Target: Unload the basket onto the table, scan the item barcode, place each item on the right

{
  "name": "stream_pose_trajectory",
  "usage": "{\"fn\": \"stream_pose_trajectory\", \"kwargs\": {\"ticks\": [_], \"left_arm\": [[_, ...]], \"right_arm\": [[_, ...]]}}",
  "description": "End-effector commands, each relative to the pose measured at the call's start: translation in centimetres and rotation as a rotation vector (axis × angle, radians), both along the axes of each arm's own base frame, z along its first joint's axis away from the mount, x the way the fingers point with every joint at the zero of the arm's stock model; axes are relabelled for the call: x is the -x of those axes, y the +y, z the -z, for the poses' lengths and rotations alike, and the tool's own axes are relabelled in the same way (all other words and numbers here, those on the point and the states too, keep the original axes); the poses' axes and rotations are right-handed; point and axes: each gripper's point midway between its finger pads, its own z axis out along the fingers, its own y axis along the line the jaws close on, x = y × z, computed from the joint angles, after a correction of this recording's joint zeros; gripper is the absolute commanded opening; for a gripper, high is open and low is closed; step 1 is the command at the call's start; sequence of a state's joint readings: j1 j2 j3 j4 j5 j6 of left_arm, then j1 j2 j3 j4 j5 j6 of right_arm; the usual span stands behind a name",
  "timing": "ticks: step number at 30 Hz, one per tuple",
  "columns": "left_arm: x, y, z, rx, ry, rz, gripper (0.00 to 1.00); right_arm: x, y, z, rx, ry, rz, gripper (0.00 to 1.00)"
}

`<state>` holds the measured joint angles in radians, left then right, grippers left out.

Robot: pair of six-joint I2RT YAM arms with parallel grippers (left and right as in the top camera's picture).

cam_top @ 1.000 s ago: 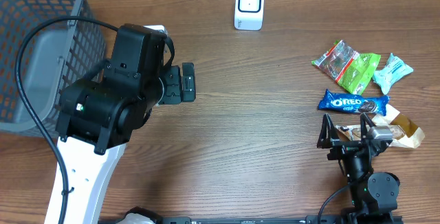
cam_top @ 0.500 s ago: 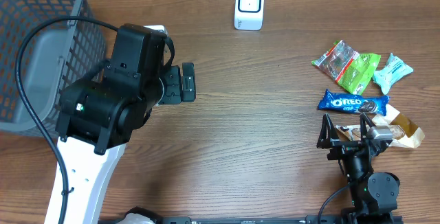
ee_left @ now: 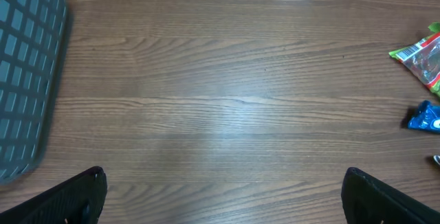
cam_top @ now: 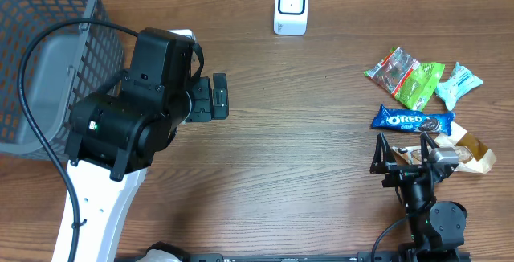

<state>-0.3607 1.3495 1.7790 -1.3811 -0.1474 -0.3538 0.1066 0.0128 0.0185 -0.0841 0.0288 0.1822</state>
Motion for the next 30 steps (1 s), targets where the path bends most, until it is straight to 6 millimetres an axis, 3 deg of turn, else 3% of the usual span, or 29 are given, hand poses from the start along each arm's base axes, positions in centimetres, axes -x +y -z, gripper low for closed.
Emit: {"fn": "stream_pose_trajectory", "kwargs": {"ticks": [1,10,17,25,30], "left_arm": [[-0.2,-0.1,0.1,-0.026,-0.002,0.019,1.0],[-0.2,0.0,0.1,-0.026,-0.002,0.018,1.0],[1.9,1.2,-2.7,0.009,-0.096,0.002,1.0],[4.1,7.5,-5.0,0.012,-0.312,-0.184,1.0],[4.6,8.6,-3.9,-0.017,-0.534,-0.144,1.0]], "right_arm": [[0.0,0.3,0.2,0.007,-0.003,-0.014,1.0],[0.0,0.3,0.2,0.007,-0.003,-0.014,1.0],[0.0,0.3,0.2,0.007,-0.003,-0.014,1.0],[0.0,0.3,0.2,0.007,-0.003,-0.014,1.0],[0.0,0.3,0.2,0.007,-0.003,-0.014,1.0]]}}
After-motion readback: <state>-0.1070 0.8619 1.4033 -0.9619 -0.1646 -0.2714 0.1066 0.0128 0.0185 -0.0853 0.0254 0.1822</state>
